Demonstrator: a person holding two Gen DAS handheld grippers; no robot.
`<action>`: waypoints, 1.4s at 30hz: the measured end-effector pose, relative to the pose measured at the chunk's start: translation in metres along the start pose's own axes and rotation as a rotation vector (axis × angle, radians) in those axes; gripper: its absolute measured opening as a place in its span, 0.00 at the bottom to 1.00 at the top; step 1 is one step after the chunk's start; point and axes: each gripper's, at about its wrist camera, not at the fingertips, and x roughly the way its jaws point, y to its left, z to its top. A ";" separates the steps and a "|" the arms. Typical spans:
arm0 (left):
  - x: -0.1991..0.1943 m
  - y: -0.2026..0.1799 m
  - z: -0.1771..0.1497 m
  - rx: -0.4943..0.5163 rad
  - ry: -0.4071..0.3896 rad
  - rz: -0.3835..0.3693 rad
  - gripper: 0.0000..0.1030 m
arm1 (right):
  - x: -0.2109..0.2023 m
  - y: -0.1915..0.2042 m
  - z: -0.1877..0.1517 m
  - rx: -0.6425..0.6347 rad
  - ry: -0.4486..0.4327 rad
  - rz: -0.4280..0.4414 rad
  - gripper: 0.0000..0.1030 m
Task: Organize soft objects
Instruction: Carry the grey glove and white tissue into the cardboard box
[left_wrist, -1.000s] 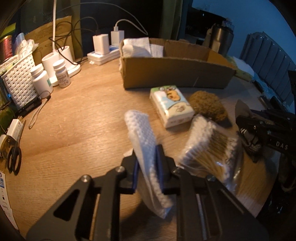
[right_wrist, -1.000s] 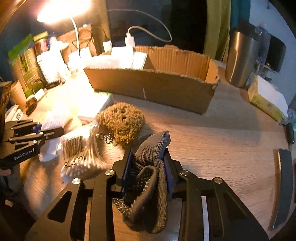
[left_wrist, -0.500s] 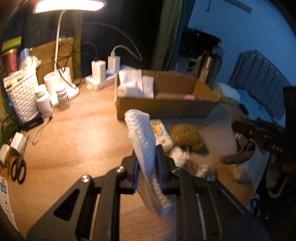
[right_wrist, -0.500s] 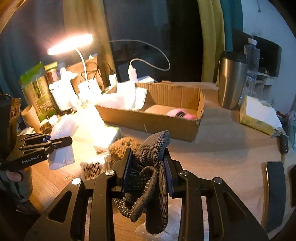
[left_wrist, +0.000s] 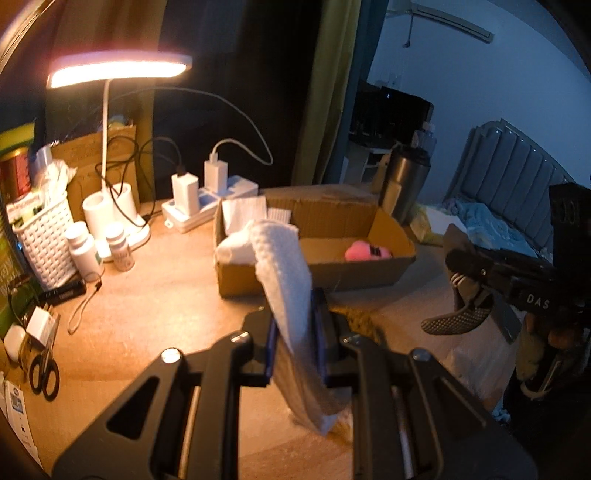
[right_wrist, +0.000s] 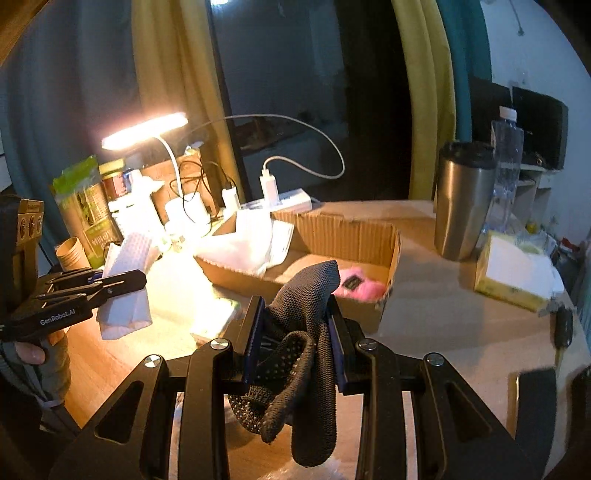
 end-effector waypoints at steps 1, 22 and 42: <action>0.001 -0.002 0.004 0.001 -0.008 0.002 0.17 | 0.000 -0.002 0.004 -0.004 -0.007 0.005 0.32; 0.030 -0.014 0.060 0.017 -0.094 -0.011 0.17 | 0.032 -0.038 0.056 -0.025 -0.060 0.058 0.33; 0.102 -0.011 0.075 -0.004 -0.027 -0.092 0.17 | 0.094 -0.044 0.073 -0.024 0.011 0.078 0.33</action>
